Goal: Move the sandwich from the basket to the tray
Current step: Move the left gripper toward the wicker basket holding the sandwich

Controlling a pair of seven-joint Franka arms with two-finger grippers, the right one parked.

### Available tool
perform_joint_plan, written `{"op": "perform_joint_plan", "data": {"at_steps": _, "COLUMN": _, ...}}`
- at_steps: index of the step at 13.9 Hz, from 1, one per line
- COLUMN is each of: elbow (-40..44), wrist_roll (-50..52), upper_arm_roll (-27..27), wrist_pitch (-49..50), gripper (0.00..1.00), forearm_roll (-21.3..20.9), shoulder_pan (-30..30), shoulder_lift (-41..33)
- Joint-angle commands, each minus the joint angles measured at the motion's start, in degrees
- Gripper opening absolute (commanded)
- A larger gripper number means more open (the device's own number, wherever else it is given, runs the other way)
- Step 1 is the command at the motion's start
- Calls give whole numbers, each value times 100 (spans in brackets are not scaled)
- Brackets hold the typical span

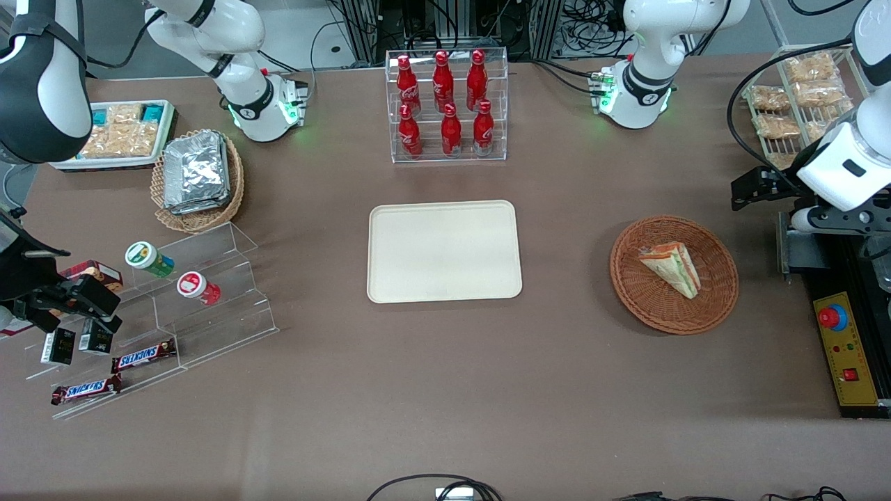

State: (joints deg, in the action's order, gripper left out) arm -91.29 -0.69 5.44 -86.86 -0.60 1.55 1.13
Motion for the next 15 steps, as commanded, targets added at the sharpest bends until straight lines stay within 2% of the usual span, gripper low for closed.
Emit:
{"op": "perform_joint_plan", "data": {"at_steps": 1, "elbow": -46, "wrist_roll": -89, "upper_arm_roll": -78, "wrist_pitch": 90, "gripper": 100, "forearm_roll": 77, "shoulder_pan": -50, "shoulder_lift": -42}}
{"op": "perform_joint_plan", "data": {"at_steps": 7, "elbow": -221, "wrist_roll": -19, "upper_arm_roll": -113, "wrist_pitch": -93, "gripper": 100, "forearm_roll": -28, "shoulder_pan": 29, "shoulder_lift": 194}}
{"op": "perform_joint_plan", "data": {"at_steps": 10, "elbow": -1142, "wrist_roll": 243, "upper_arm_roll": -236, "wrist_pitch": -969, "gripper": 100, "forearm_roll": -37, "shoulder_pan": 73, "shoulder_lift": 29}}
{"op": "perform_joint_plan", "data": {"at_steps": 15, "elbow": -2259, "wrist_roll": 1357, "upper_arm_roll": -236, "wrist_pitch": -2130, "gripper": 100, "forearm_roll": -46, "shoulder_pan": 73, "shoulder_lift": -139}}
